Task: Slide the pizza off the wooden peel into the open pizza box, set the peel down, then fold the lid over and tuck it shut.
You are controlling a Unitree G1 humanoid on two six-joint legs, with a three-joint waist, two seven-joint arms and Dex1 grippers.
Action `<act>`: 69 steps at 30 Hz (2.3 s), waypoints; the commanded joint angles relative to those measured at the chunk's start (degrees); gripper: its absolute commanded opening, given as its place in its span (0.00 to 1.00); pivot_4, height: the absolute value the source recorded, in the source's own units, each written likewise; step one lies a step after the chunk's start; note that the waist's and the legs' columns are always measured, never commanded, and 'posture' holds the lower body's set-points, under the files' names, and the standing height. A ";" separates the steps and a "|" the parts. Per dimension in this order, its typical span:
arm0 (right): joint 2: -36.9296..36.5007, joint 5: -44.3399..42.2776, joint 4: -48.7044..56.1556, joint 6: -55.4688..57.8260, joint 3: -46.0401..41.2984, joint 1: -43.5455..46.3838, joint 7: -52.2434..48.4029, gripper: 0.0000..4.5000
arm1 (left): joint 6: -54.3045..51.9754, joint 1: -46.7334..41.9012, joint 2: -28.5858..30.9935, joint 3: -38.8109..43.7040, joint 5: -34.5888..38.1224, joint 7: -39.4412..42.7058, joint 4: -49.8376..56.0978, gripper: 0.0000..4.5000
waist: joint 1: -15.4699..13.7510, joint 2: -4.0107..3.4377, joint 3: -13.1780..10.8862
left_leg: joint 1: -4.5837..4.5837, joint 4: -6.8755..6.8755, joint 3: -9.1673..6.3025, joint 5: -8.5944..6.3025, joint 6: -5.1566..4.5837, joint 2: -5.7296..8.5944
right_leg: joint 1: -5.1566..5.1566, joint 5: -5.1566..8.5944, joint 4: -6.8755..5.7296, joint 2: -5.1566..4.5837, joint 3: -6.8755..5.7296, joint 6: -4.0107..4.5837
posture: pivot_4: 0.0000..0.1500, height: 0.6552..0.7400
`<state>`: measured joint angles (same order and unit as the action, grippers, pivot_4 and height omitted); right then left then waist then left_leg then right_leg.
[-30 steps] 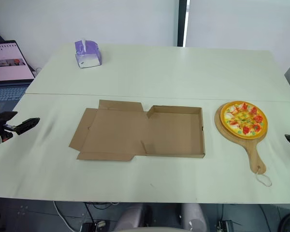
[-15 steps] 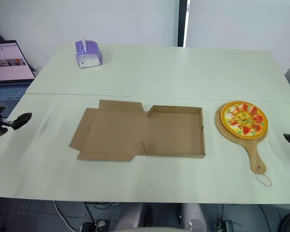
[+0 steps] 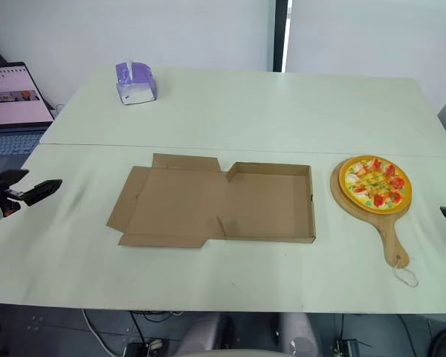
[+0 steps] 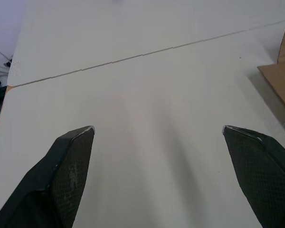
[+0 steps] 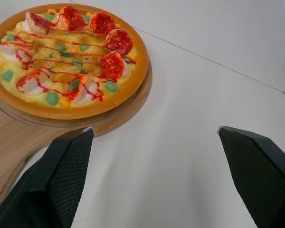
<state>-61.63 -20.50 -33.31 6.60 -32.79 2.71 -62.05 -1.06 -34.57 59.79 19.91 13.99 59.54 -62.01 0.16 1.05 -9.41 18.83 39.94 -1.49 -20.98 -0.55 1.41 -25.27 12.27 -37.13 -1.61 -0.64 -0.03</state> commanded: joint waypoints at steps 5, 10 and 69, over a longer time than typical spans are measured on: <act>3.96 -4.33 19.91 7.63 -6.70 -12.77 1.23 1.00 | -9.35 -10.06 -4.26 -2.52 5.49 6.45 18.04 1.00 | -1.50 0.05 0.03 | 0.09 0.11 -0.18 0.00 0.00 0.05 | 0.10 -0.04 0.01 0.00 -0.06 -0.06 | 1.00 1.00; 10.52 -9.67 44.25 19.63 -8.73 -23.79 5.78 1.00 | -19.08 -14.93 -16.46 -11.95 9.95 9.01 40.86 1.00 | -1.63 -0.01 0.07 | 0.07 0.24 -0.22 0.01 0.01 0.16 | 0.30 -0.14 0.07 -0.02 0.06 -0.25 | 1.00 1.00; 30.22 -4.08 44.16 30.96 7.36 -10.45 33.31 0.36 | -35.70 -8.36 -27.68 -26.77 20.27 1.70 80.95 1.00 | 0.39 0.08 0.09 | -0.17 0.20 -0.04 0.20 0.20 -0.13 | 0.63 -0.02 0.16 0.41 0.33 -0.43 | 1.00 1.00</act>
<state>-33.00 -23.34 10.20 37.80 -26.02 -7.64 -28.77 -37.23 -41.87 31.68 -8.50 33.69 61.61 17.72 0.55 1.14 -9.32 18.66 40.14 -1.54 -20.77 -0.35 1.28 -24.64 12.25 -36.97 -1.19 -0.32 -0.45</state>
